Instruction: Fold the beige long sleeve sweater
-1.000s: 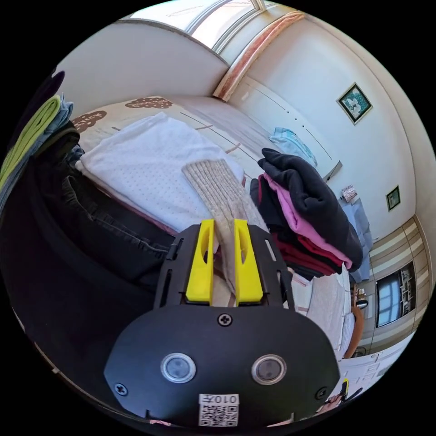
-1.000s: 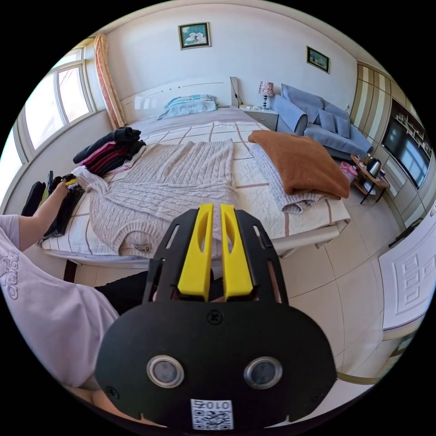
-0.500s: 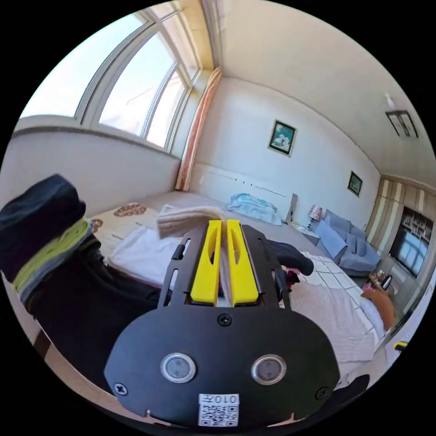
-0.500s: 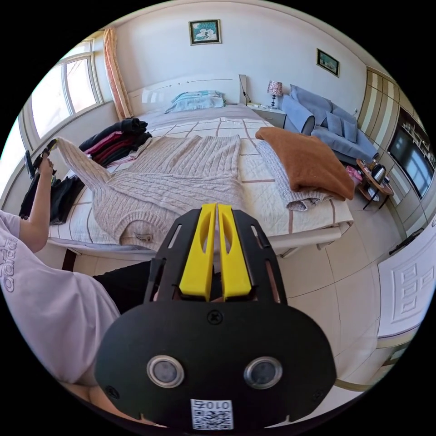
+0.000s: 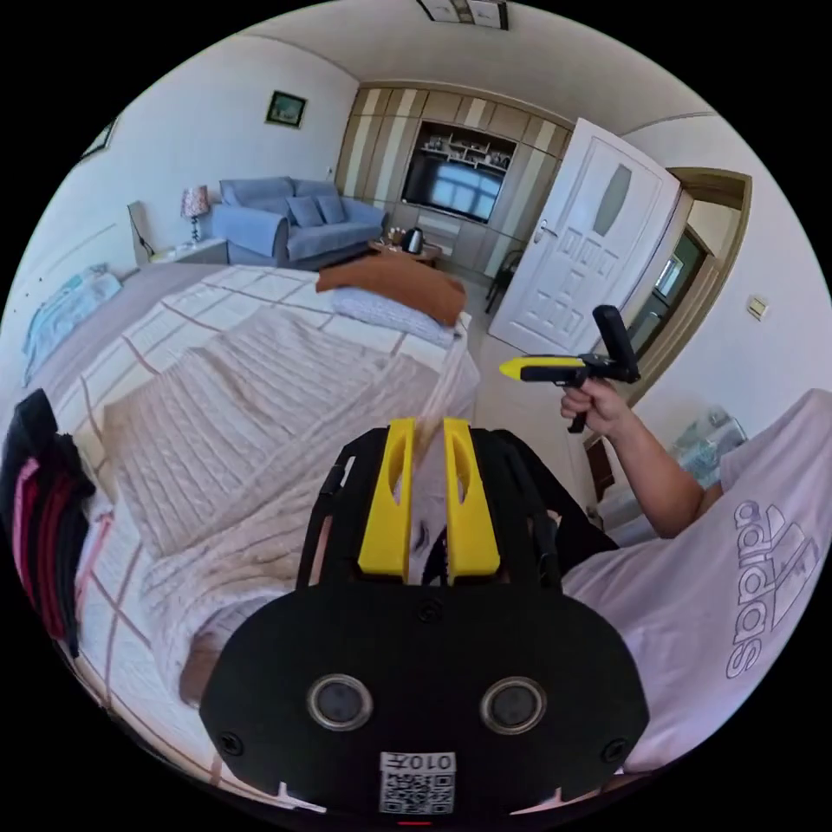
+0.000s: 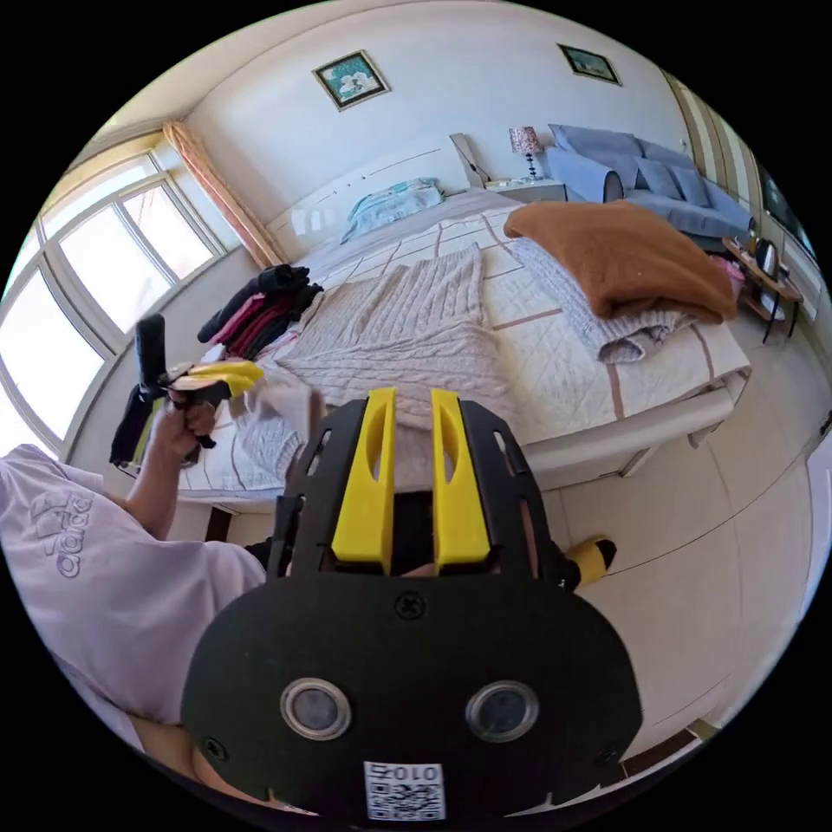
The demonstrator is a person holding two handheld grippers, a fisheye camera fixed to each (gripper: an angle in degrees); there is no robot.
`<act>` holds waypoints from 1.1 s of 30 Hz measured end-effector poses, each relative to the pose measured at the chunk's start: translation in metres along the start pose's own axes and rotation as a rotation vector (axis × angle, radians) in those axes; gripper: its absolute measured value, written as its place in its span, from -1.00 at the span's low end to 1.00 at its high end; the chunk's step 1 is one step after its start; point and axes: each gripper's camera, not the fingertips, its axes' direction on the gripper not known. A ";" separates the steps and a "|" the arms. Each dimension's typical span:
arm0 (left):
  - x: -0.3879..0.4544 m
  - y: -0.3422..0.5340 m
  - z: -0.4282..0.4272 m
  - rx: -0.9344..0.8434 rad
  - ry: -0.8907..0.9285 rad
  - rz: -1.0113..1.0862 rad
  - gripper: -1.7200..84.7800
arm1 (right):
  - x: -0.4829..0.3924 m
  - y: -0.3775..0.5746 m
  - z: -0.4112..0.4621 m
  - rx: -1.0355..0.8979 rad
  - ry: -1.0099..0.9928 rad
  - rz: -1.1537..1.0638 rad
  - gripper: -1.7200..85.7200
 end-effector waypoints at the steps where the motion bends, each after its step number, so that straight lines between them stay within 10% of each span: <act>1: 0.001 0.015 0.017 -0.033 0.038 -0.021 -0.84 | 0.012 -0.001 0.003 -0.004 -0.072 0.030 -0.77; 8: -0.013 0.094 -0.021 0.023 -0.230 -0.150 -0.80 | 0.042 -0.004 0.049 -0.059 -0.384 0.127 -0.75; 17: -0.033 0.147 -0.023 -0.106 -0.588 -0.178 -0.77 | -0.054 -0.032 0.171 -0.610 -0.106 -0.406 -0.74; 33: -0.039 0.198 -0.004 -0.125 -0.825 -0.269 -0.70 | -0.045 -0.168 0.069 -0.481 -0.033 -0.570 -0.86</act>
